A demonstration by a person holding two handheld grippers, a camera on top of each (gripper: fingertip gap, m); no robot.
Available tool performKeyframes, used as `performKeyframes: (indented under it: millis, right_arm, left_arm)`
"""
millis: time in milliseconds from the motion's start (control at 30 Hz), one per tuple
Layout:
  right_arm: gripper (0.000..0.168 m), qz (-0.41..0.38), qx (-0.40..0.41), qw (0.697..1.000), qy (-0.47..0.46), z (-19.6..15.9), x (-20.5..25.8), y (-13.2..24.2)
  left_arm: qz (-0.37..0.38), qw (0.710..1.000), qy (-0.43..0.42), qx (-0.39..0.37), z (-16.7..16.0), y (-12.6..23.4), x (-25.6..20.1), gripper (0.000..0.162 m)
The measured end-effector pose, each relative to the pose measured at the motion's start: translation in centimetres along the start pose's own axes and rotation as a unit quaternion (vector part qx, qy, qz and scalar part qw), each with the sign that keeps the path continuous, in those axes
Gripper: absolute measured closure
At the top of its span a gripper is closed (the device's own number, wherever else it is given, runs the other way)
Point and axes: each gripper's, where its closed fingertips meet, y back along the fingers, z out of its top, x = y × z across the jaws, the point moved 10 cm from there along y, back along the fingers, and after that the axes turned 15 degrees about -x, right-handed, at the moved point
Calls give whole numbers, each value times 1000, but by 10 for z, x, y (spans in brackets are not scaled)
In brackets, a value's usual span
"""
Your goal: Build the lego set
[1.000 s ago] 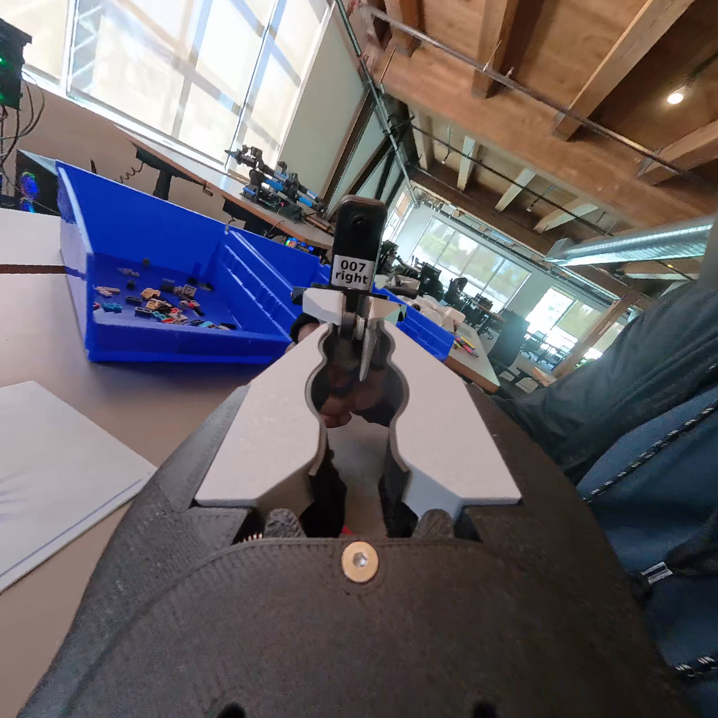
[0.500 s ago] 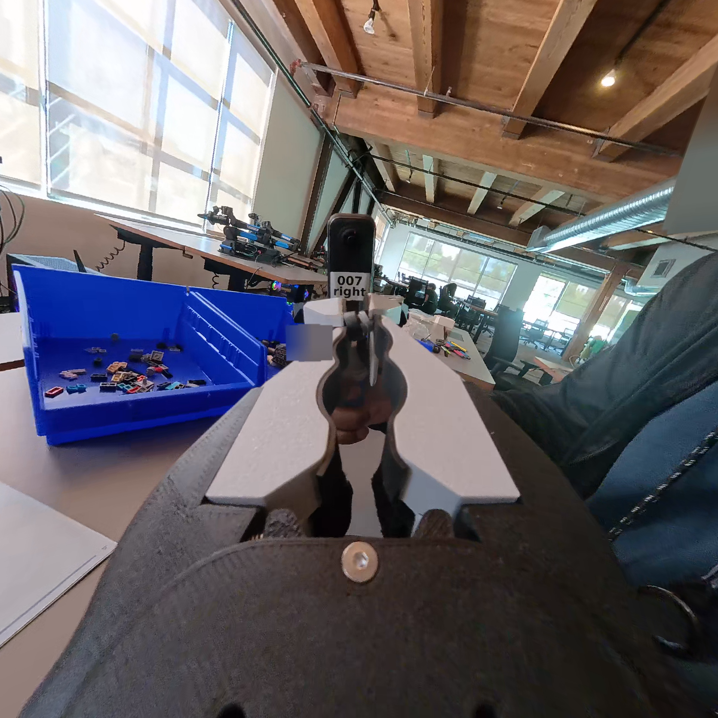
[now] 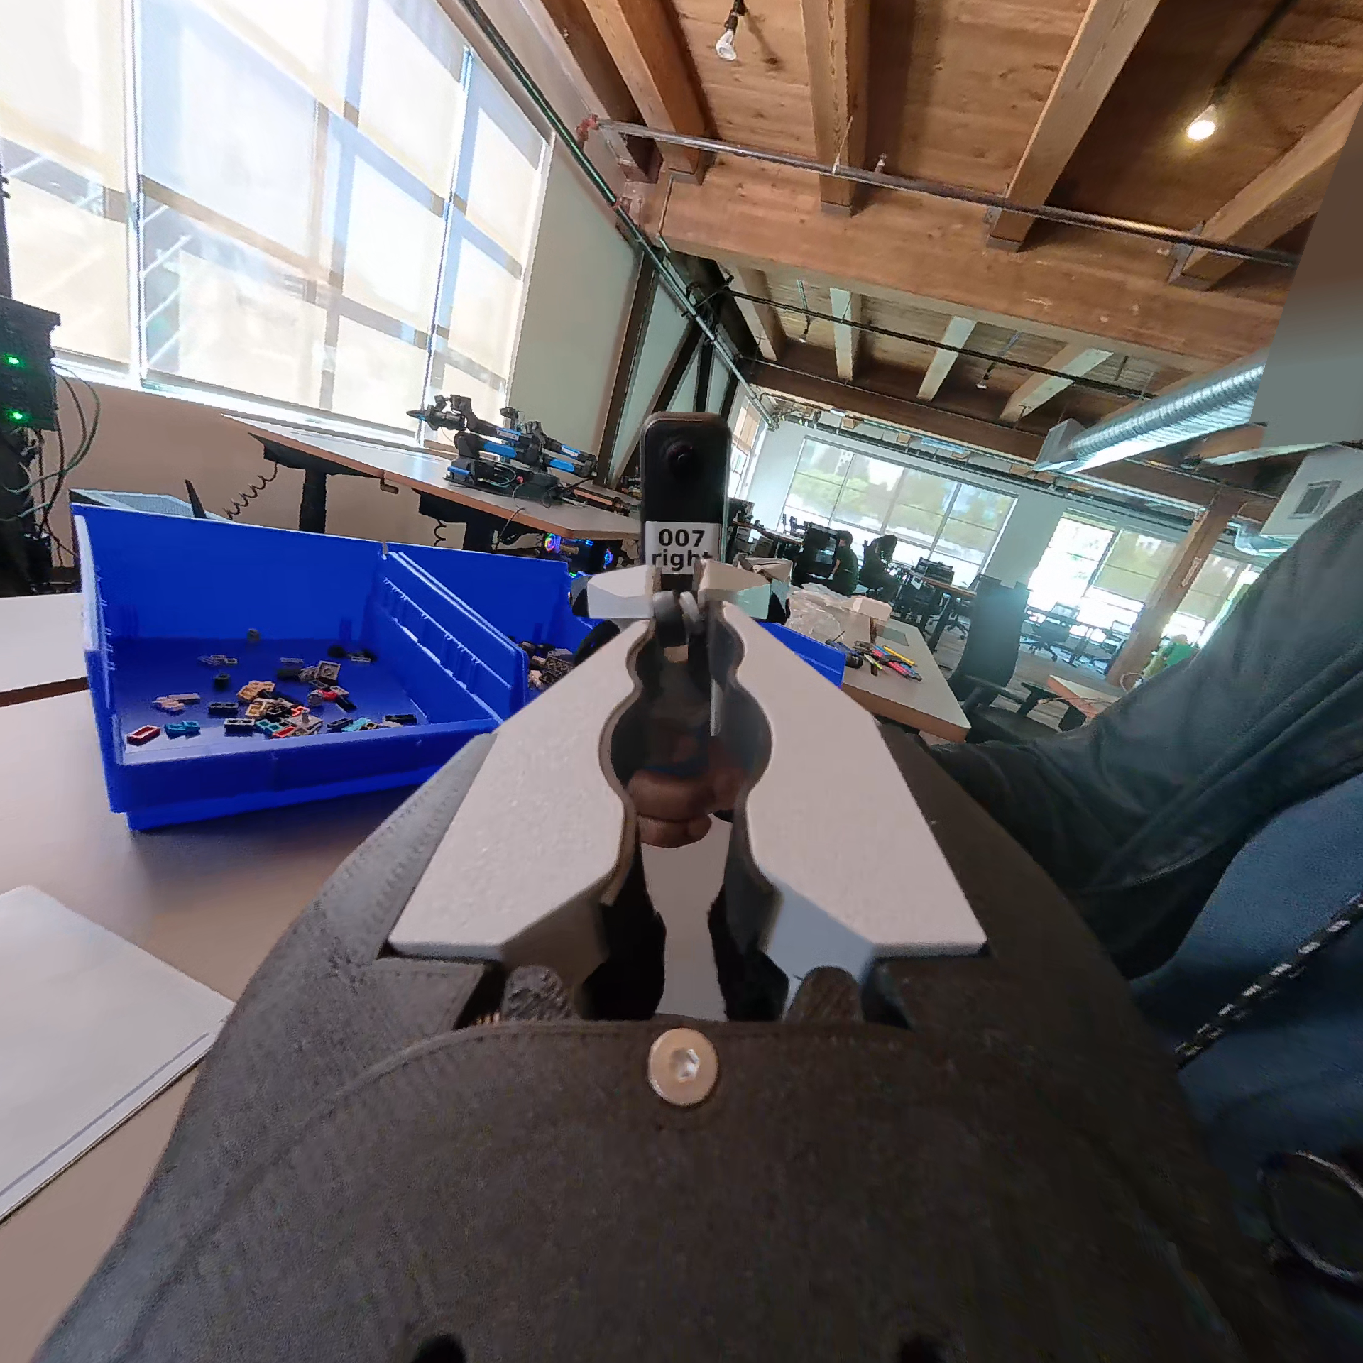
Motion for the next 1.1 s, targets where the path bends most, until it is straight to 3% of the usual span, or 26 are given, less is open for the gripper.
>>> performKeyframes:
  millis: [267,733,1100]
  right_arm:
    - [160,13,0,999,31,-2,1,-5]
    - [159,88,-7,992,-89,-9,2,-8]
    - [159,35,101,994,1,1,4,-3]
  left_arm:
    - [-12,999,32,-37,-4,5,2,151]
    - [-78,995,54,-25,-4,9,-4,151]
    - [-25,996,-58,67,0,10,-6,152]
